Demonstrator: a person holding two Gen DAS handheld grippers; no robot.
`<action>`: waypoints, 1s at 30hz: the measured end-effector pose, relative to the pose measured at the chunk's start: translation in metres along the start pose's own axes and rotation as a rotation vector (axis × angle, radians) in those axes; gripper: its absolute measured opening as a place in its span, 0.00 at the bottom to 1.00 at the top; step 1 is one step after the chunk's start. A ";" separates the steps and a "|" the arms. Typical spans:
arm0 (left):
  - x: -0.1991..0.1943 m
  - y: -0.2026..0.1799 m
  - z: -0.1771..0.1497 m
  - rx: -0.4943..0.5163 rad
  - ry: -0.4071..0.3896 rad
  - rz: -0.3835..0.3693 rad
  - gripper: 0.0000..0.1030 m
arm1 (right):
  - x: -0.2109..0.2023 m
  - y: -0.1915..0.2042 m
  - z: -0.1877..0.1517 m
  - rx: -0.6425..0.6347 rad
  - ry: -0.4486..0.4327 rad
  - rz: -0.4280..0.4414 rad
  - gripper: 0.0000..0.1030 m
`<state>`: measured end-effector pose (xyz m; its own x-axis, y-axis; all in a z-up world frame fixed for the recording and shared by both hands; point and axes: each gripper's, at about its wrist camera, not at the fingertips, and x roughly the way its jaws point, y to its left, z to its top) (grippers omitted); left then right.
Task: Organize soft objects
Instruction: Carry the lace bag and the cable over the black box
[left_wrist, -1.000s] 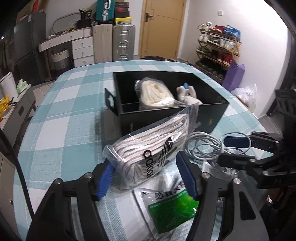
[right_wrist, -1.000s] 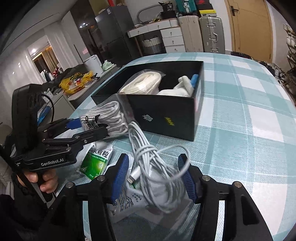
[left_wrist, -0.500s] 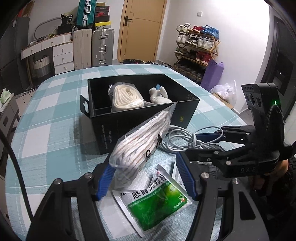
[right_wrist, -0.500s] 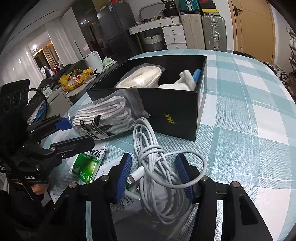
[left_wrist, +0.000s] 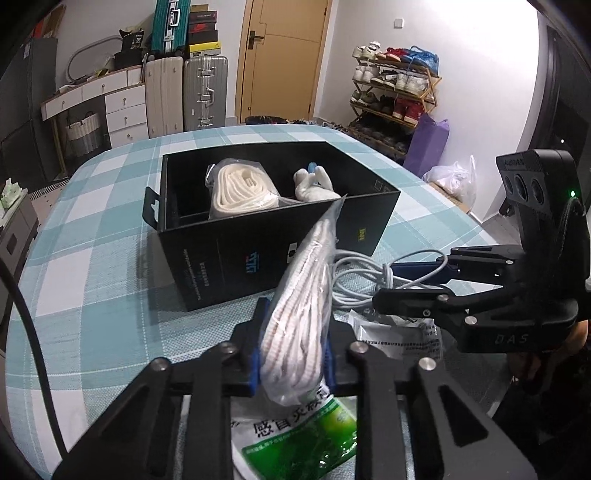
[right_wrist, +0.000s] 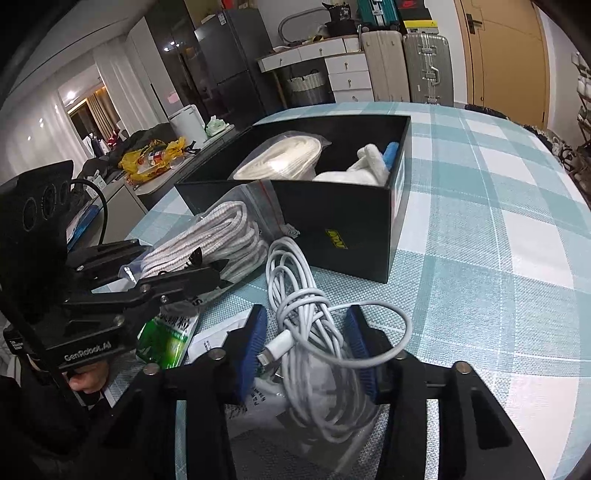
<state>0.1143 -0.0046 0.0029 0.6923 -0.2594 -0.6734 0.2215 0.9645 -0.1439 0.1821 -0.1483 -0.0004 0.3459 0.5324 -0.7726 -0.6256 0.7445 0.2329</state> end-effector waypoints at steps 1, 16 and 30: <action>-0.001 0.001 0.000 -0.004 -0.005 -0.002 0.20 | -0.001 0.000 0.000 -0.002 -0.003 -0.004 0.36; -0.032 0.004 -0.001 -0.038 -0.079 0.014 0.20 | -0.040 -0.006 -0.005 -0.009 -0.101 -0.044 0.21; -0.066 0.005 0.008 -0.063 -0.171 0.053 0.20 | -0.094 0.006 0.002 -0.017 -0.288 -0.033 0.21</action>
<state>0.0754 0.0168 0.0521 0.8096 -0.2073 -0.5492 0.1418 0.9769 -0.1598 0.1478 -0.1928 0.0746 0.5494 0.6021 -0.5794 -0.6214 0.7580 0.1984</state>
